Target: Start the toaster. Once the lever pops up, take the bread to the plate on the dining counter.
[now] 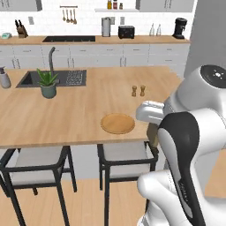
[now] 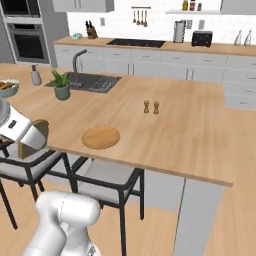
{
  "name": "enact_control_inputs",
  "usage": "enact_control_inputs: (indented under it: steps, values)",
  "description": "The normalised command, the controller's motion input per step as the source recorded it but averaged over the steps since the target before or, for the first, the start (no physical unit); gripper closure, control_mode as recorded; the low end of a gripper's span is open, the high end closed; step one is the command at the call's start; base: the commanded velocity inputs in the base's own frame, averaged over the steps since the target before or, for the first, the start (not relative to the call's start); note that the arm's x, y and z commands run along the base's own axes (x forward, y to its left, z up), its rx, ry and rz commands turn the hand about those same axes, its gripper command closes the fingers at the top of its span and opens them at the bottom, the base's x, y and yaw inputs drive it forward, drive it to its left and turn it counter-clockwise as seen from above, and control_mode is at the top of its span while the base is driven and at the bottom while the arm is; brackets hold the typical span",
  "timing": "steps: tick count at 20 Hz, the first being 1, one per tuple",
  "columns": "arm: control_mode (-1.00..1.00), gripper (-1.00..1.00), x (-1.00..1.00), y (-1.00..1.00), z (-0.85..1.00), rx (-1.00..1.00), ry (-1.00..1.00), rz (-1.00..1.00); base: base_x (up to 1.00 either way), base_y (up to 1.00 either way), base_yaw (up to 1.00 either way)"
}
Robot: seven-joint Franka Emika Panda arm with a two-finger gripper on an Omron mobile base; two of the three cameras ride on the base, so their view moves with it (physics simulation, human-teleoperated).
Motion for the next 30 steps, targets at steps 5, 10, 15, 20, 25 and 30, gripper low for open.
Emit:
enact_control_inputs:
  steps: [5,10,15,20,25,30]
  values:
    - [-1.00,1.00,0.38,0.07,-0.15,0.00,0.00,-0.27,0.20,0.13,-0.22]
    - [-1.00,1.00,0.86,-0.02,-0.40,0.04,0.00,-0.20,0.00,0.00,0.00]
    - [-1.00,1.00,0.92,-0.19,-0.56,0.11,0.00,-0.01,0.00,0.00,0.00]
    - [-1.00,1.00,0.97,0.00,-0.49,0.15,-0.03,0.03,0.00,0.00,0.00]
    - [-1.00,1.00,1.00,-0.01,-0.26,0.18,-0.07,0.11,0.00,0.00,0.00]
    - [-1.00,1.00,1.00,-0.05,-0.47,0.15,0.01,0.13,0.00,0.00,0.00]
